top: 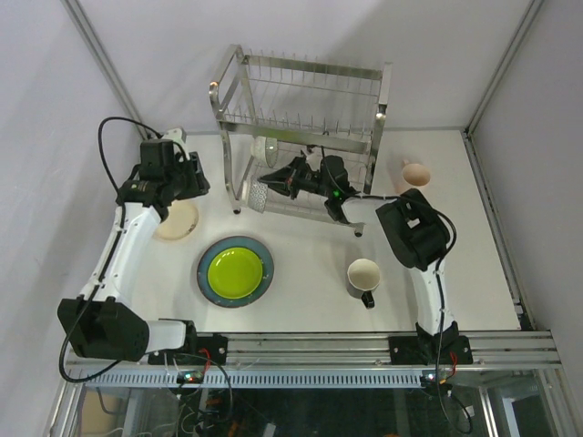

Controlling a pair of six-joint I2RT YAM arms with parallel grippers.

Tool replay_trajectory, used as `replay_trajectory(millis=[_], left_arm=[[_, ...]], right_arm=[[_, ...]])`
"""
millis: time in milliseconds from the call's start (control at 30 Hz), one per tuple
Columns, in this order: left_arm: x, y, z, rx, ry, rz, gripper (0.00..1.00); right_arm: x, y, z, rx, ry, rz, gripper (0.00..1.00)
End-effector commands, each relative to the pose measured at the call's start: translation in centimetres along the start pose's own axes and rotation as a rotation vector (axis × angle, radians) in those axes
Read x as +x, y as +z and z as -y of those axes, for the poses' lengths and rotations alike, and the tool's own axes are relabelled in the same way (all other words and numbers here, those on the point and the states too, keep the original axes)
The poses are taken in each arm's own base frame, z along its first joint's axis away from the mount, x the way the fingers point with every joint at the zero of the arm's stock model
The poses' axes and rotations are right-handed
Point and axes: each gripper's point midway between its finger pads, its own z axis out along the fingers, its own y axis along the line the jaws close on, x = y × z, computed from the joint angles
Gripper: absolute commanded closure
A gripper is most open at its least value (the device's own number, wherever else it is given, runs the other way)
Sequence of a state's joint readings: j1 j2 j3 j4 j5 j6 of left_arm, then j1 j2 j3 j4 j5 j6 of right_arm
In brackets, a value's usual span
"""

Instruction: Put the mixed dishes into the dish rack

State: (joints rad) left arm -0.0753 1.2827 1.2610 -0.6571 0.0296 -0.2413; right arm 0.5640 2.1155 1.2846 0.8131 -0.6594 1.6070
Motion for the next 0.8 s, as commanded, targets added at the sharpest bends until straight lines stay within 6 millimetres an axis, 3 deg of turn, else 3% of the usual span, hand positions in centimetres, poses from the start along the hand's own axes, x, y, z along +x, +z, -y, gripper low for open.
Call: replay_trajectory(millis=[0,233,433,767], left_arm=[[-3.2,-0.7,0.6,0.026,0.025,0.081,0.5],[-3.4,-0.3,0.5,0.021,0.03,0.076,0.5],[-3.4,0.0,0.2,0.016,0.021,0.073,0.5],[-4.4,-0.1,-0.2,-0.001,0.011,0.085,0.5]], right_arm=[[-1.8,1.0,-7.2,-0.224,-0.112,0.08,1.0],[-3.8,2.4,-8.2,-0.249,-0.132,0.121,1.0],[-5.6,3.8,-7.5,-0.23,-0.133,0.135,1.0],[-7.8,4.3,-5.6,-0.184,-0.172,0.198,1.0]])
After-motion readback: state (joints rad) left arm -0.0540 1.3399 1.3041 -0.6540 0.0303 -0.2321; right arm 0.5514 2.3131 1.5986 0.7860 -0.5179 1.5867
